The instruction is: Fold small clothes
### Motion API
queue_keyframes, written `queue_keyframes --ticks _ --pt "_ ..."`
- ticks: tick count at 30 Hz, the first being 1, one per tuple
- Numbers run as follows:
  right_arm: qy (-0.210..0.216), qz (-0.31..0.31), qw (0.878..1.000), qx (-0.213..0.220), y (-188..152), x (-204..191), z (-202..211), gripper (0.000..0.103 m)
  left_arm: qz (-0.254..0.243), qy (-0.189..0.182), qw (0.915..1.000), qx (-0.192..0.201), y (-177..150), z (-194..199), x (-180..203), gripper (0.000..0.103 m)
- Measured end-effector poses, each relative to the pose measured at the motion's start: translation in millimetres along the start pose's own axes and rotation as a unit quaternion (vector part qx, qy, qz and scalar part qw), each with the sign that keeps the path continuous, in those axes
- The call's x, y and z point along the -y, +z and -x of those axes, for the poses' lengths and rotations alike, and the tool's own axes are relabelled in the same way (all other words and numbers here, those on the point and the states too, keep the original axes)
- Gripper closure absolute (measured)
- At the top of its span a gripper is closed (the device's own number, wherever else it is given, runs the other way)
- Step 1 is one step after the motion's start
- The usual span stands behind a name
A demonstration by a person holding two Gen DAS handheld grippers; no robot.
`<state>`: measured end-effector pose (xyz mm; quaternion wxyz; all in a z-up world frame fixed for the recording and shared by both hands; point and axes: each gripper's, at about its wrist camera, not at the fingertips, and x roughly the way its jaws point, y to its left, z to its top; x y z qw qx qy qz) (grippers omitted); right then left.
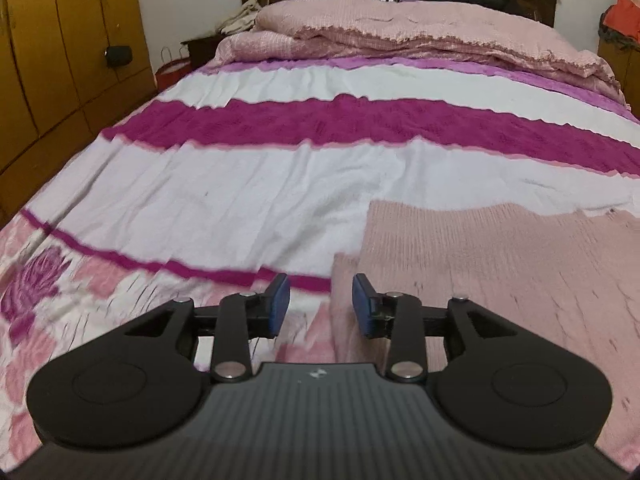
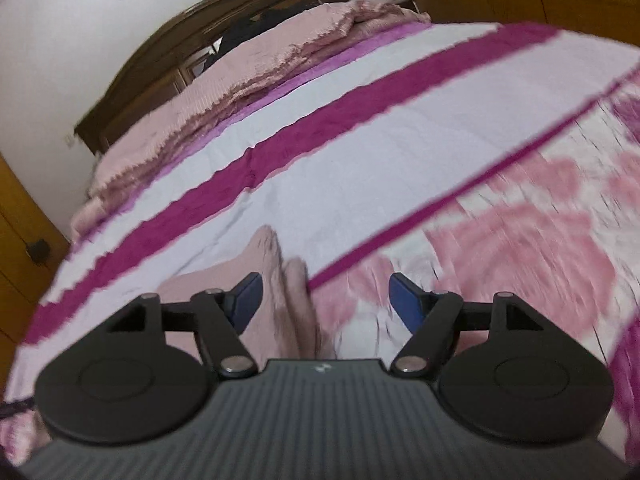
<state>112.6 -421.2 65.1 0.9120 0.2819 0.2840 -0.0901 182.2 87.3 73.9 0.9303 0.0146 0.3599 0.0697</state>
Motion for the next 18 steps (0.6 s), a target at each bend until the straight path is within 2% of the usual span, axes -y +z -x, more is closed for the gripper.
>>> queue_keyframes --ticks 4,9,12,15,18 --pt "0.021 -0.001 1.000 0.008 -11.4 -0.3 19.6 0.030 0.014 -0.002 0.9997 -0.020 -14.4 19.6 -1.5 0.061" --pt "0.024 0.046 0.999 -0.003 -25.1 -12.3 22.5 0.030 0.038 -0.010 0.9987 -0.034 -34.9 41.9 1.4 0.060" --pt "0.035 0.032 0.999 -0.013 -35.1 -9.8 24.4 0.030 0.047 -0.019 0.9977 -0.044 -44.3 52.3 2.2 0.059" --pt "0.026 0.009 0.999 -0.029 -46.0 -3.4 23.5 0.031 0.051 -0.029 0.9964 -0.060 -50.6 57.0 1.8 0.058" --pt "0.031 -0.002 0.999 -0.031 -58.0 1.3 27.6 0.031 0.055 -0.024 0.9960 -0.066 -54.0 61.4 1.0 0.056"
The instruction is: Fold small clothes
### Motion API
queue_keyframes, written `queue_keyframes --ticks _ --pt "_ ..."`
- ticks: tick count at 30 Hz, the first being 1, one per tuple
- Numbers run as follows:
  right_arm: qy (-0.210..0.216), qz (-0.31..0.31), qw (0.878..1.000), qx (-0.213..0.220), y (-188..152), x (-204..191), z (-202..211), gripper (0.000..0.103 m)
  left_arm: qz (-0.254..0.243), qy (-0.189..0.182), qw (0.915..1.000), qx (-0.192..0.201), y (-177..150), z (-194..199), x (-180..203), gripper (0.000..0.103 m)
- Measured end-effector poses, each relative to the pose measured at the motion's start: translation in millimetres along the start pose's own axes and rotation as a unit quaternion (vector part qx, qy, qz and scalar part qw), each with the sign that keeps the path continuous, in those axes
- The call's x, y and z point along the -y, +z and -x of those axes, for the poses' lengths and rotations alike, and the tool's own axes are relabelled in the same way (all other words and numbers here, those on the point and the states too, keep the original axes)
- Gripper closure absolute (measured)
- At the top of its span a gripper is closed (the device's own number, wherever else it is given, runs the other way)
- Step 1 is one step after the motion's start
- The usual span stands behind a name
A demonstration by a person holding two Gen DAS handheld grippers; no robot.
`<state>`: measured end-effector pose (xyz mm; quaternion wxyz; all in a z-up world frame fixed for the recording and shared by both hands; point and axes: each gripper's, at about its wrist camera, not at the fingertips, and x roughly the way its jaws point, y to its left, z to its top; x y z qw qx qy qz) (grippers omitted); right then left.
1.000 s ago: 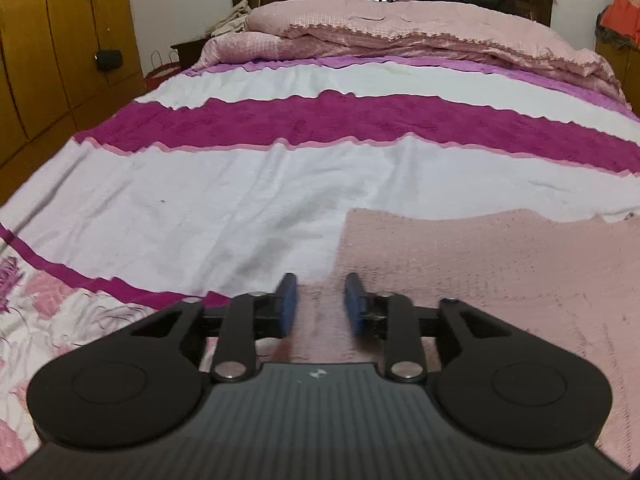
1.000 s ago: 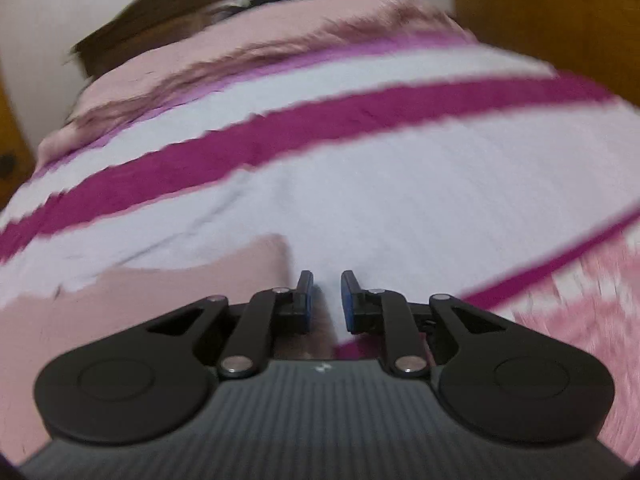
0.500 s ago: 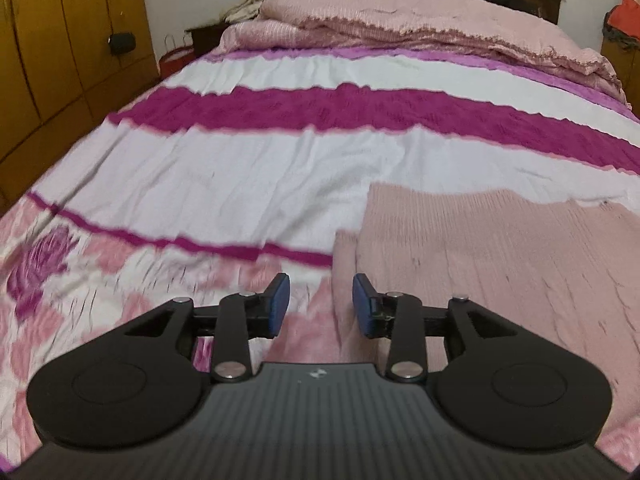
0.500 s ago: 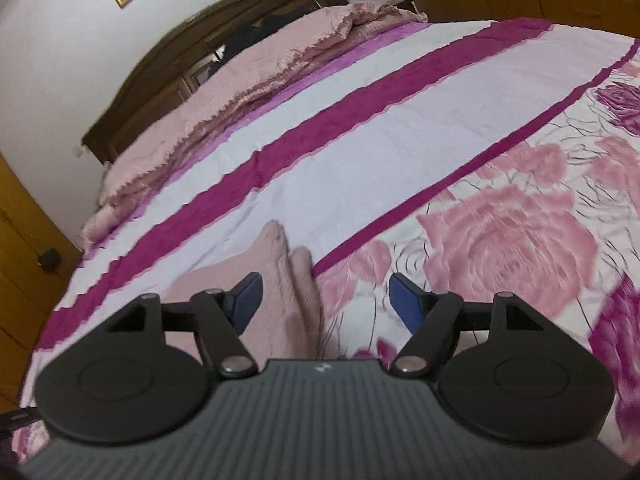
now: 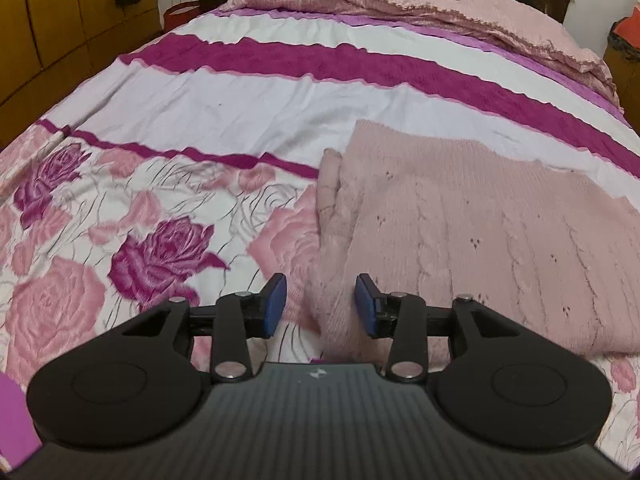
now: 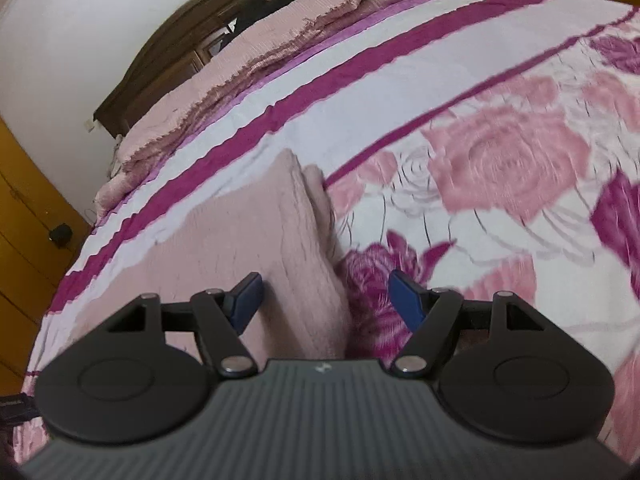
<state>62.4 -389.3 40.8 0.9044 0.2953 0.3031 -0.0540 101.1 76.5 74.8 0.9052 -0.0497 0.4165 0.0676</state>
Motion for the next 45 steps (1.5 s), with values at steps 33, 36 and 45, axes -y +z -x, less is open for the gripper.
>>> queue_keyframes --ticks 33,36,45 --pt "0.110 -0.125 0.986 0.003 7.8 8.7 -44.2 0.062 -0.049 0.000 0.9986 -0.021 -16.6 15.7 29.3 0.053" --pt "0.102 -0.125 0.987 0.005 7.8 7.6 -47.2 0.076 -0.051 -0.004 0.9985 -0.018 -18.5 19.2 27.9 0.053" --pt "0.116 -0.068 0.989 0.068 18.1 -40.1 -20.2 0.079 -0.068 0.002 0.9977 0.001 -19.7 34.3 23.7 0.053"
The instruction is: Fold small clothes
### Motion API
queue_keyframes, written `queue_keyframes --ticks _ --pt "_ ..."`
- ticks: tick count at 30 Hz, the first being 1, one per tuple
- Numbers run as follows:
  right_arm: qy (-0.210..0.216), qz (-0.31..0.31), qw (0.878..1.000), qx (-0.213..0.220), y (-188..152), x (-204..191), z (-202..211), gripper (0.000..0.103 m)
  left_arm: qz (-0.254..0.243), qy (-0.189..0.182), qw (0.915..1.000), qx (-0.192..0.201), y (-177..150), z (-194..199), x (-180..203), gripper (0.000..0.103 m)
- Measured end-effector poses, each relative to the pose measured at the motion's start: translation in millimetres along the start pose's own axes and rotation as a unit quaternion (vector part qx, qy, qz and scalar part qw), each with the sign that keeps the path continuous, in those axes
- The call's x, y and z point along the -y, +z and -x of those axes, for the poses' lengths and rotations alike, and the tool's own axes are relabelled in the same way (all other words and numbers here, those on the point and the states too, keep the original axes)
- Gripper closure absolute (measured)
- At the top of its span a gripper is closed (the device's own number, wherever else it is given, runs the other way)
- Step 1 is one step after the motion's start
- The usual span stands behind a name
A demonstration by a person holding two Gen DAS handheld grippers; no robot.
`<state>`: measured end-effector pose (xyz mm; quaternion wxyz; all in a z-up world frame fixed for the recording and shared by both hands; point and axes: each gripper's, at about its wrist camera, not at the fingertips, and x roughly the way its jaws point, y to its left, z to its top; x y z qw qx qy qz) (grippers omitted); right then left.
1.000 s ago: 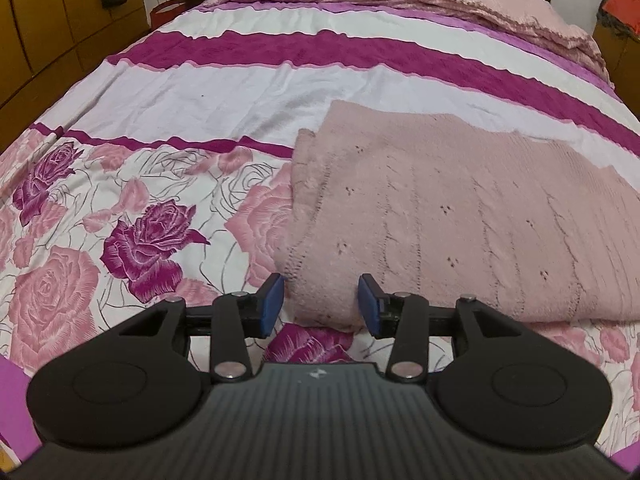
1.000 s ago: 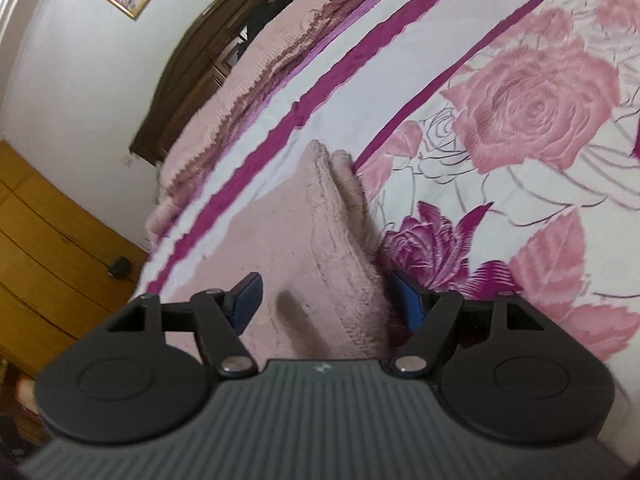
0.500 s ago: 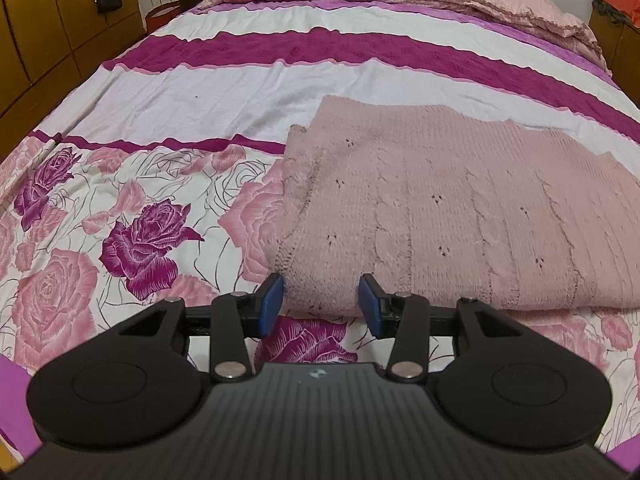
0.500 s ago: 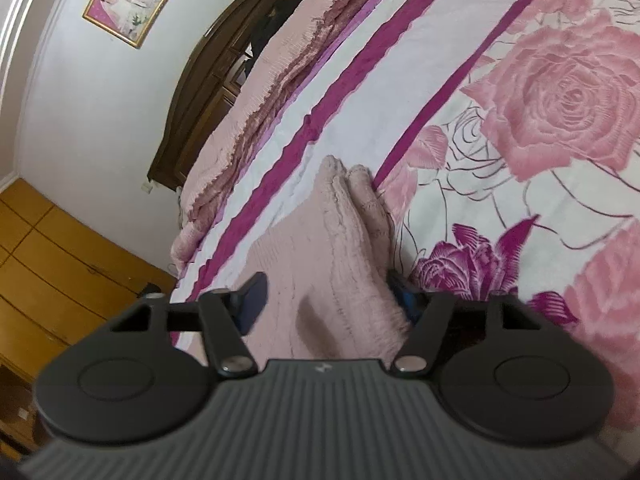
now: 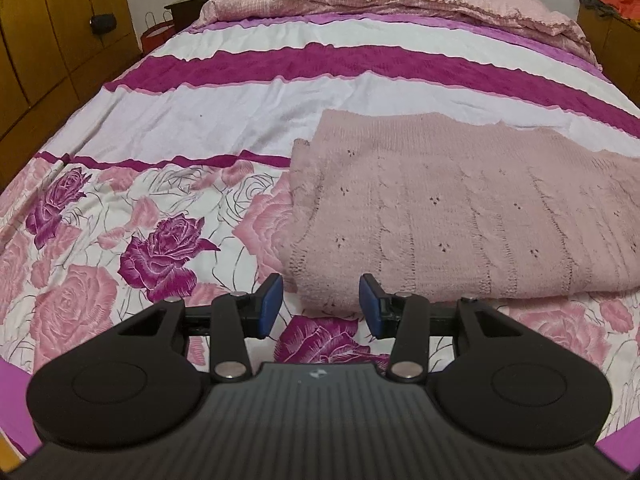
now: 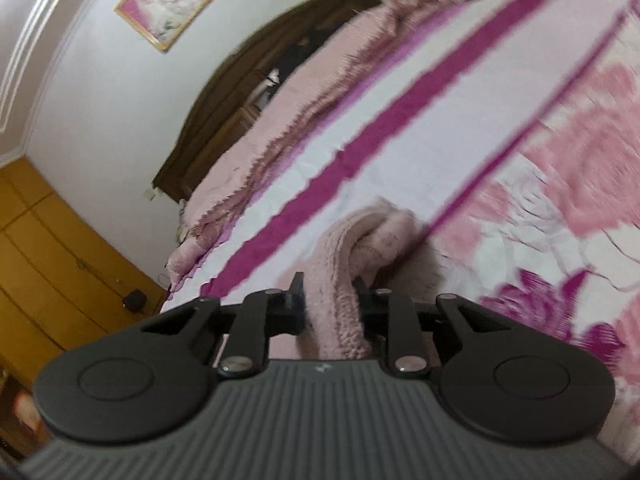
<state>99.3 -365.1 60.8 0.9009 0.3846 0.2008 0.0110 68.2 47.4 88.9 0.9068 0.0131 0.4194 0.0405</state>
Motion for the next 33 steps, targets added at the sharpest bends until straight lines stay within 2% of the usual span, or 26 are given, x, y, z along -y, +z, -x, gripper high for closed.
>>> queue_keyframes --ticks 16,25,33 --pt "0.055 0.055 0.997 0.003 1.5 -100.6 -13.5 0.080 0.048 0.004 0.9987 0.016 -8.3 14.3 -44.3 0.053" --pt "0.073 0.092 0.993 0.001 -16.5 -154.5 -21.2 0.080 0.075 0.009 0.9968 0.024 -14.4 18.7 -75.0 0.053" --pt "0.064 0.131 0.989 -0.006 -46.3 -200.8 -41.1 0.080 0.092 0.013 0.9951 0.036 -19.4 23.2 -97.3 0.053"
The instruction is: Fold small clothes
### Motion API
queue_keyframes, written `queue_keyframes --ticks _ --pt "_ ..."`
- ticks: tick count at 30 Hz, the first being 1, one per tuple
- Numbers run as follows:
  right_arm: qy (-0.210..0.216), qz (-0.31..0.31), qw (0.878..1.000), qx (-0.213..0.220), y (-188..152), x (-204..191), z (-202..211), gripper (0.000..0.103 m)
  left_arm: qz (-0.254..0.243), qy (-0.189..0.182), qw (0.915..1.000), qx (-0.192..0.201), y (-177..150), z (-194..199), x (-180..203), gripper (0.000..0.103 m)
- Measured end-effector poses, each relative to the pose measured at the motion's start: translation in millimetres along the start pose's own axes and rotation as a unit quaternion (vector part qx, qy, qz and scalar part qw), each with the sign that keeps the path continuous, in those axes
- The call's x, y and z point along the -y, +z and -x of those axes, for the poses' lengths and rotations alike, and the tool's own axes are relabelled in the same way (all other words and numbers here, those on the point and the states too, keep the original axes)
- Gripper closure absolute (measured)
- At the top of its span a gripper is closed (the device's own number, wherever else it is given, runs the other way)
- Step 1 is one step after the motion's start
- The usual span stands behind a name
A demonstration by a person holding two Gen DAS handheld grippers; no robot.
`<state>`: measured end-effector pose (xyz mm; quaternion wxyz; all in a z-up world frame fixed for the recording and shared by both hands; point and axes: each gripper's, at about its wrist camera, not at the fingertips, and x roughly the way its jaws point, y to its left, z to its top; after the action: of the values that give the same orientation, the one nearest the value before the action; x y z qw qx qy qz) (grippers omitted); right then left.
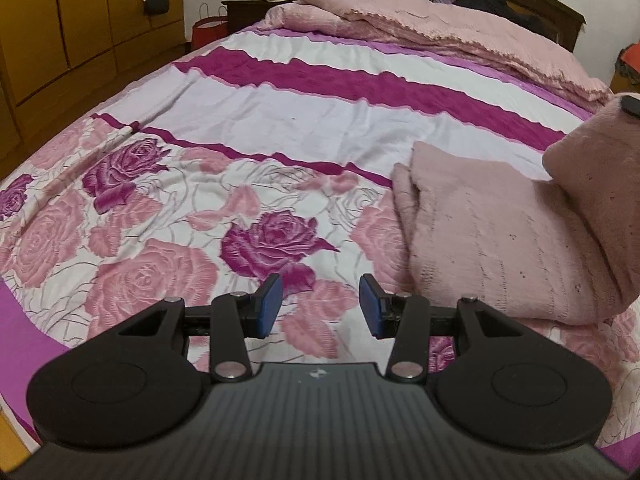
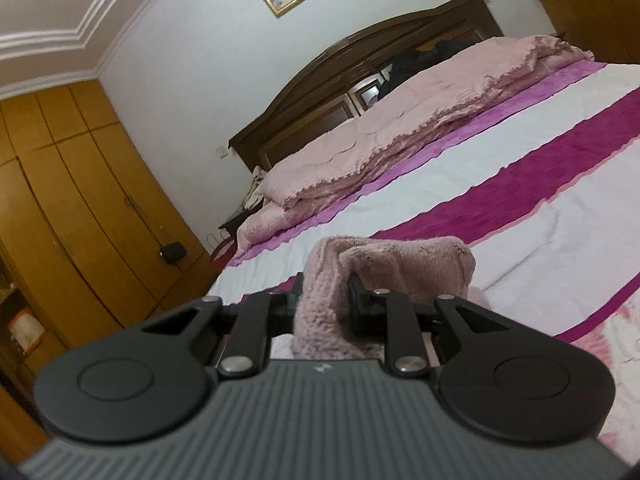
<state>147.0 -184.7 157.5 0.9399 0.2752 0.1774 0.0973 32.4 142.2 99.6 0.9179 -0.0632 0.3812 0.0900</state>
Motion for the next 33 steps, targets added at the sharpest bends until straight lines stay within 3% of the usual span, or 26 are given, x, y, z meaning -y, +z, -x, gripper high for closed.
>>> queue_keyframes --ticks 13,17,20,25,28,33 --pt "-0.024 0.055 0.996 -0.071 -72.7 -53.8 -61.2 0.080 0.037 0.013 0.9992 0.000 -10.5 0.5 -44.2 0.053" --pt "-0.028 0.059 0.990 -0.122 -96.2 -55.4 -82.3 0.079 0.041 0.011 0.9991 -0.001 -13.2 -0.8 -50.5 0.053" --pt "0.000 0.045 0.985 -0.165 -111.6 -51.8 -88.1 0.079 0.039 0.010 0.9992 0.000 -14.4 -0.2 -51.5 0.053" --pt "0.026 0.063 0.986 -0.152 -115.0 -66.4 -65.6 0.065 0.037 0.004 0.9993 -0.001 -15.0 0.8 -49.0 0.053" --pt "0.057 0.068 0.985 -0.145 -108.7 -72.0 -44.0 0.052 0.032 -0.001 0.9995 0.002 -12.8 3.5 -44.0 0.053" --pt "0.058 0.095 0.988 -0.107 -92.9 -68.0 0.5 0.049 0.008 -0.020 0.9997 0.012 -4.5 10.3 -25.2 0.053"
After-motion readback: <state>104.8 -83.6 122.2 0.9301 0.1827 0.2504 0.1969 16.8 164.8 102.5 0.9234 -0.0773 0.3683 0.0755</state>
